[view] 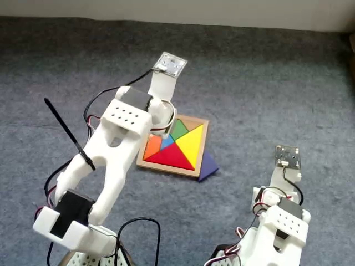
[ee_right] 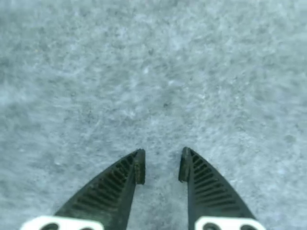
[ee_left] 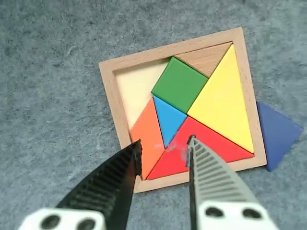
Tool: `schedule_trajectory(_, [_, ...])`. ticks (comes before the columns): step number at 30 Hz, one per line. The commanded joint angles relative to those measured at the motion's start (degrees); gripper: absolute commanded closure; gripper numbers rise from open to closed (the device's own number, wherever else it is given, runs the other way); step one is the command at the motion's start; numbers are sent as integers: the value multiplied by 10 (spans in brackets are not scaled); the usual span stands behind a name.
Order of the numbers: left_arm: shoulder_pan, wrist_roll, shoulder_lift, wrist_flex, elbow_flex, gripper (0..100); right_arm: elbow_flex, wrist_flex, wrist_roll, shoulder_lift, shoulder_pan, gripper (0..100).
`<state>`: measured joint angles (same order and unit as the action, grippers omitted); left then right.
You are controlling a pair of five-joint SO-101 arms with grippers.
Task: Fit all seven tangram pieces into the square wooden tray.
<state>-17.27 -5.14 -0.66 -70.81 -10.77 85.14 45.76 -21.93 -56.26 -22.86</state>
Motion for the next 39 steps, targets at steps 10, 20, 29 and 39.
schedule_trajectory(10, [-13, 4, -41, 26, -59, 832, -36, 6, 5, 2, -7, 865])
schedule_trajectory(20, [112, 3, -204, 27, -127, 835, -245, 204, 85, 7, 187, 865])
schedule_trajectory(29, [247, 8, -363, 30, -279, 832, -291, 210, 201, 9, 397, 863])
schedule_trajectory(39, [377, 50, -435, 101, -461, 832, -320, 168, 244, 102, 475, 863])
